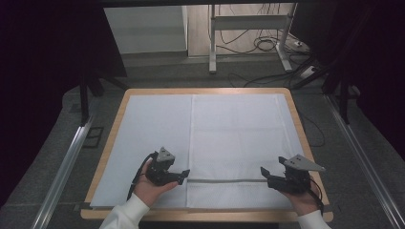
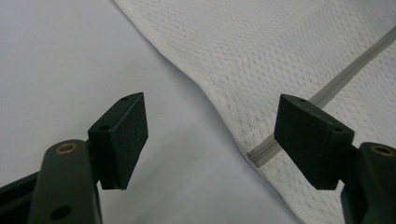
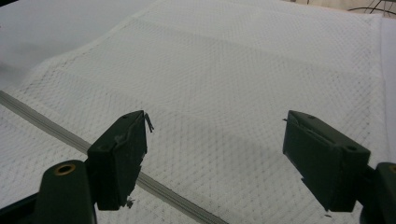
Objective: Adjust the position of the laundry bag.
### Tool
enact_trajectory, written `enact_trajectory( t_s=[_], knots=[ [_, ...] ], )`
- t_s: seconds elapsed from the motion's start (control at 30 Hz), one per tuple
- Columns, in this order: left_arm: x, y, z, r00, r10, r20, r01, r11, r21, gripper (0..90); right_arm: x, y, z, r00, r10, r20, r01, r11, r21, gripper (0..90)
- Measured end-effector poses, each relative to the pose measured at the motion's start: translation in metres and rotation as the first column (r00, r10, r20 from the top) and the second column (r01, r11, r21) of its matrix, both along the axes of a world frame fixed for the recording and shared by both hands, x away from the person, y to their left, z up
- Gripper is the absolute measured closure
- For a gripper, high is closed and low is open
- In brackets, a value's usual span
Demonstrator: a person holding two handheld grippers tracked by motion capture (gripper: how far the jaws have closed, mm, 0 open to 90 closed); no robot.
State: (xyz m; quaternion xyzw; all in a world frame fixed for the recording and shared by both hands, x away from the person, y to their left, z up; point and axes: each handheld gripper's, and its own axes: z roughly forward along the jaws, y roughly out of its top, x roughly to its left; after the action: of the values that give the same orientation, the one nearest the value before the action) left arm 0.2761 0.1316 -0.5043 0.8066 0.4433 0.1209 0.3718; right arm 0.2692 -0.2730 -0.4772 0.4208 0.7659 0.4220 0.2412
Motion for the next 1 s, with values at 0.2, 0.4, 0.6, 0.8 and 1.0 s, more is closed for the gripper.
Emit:
enact_trajectory(
  t_s=[0.2, 0.4, 0.6, 0.8, 1.0],
  knots=[
    [0.001, -0.003, 0.000, 0.9994, 0.034, -0.004, -0.034, 0.9994, 0.002, 24.7, 0.000, 0.003, -0.001, 1.0000, 0.006, 0.000, -0.006, 1.000, -0.009, 21.2],
    [0.008, -0.010, -0.007, 0.9993, 0.028, -0.026, -0.027, 0.9995, 0.016, 24.5, 0.002, 0.000, -0.002, 1.0000, -0.008, -0.003, 0.008, 1.000, -0.008, 21.2],
    [0.011, -0.018, -0.011, 0.9985, 0.015, -0.052, -0.014, 0.9998, 0.015, 25.7, 0.002, 0.002, -0.003, 1.0000, -0.004, -0.003, 0.004, 1.000, -0.016, 21.2],
    [0.013, -0.028, -0.018, 0.9966, 0.028, -0.078, -0.027, 0.9995, 0.014, 26.9, 0.002, 0.002, -0.003, 0.9999, -0.011, -0.001, 0.011, 1.000, -0.027, 21.2],
    [0.014, -0.029, -0.021, 0.9964, 0.021, -0.083, -0.020, 0.9997, 0.012, 30.2, 0.002, 0.002, -0.004, 0.9999, -0.015, -0.001, 0.015, 0.999, -0.038, 21.2]
  ],
)
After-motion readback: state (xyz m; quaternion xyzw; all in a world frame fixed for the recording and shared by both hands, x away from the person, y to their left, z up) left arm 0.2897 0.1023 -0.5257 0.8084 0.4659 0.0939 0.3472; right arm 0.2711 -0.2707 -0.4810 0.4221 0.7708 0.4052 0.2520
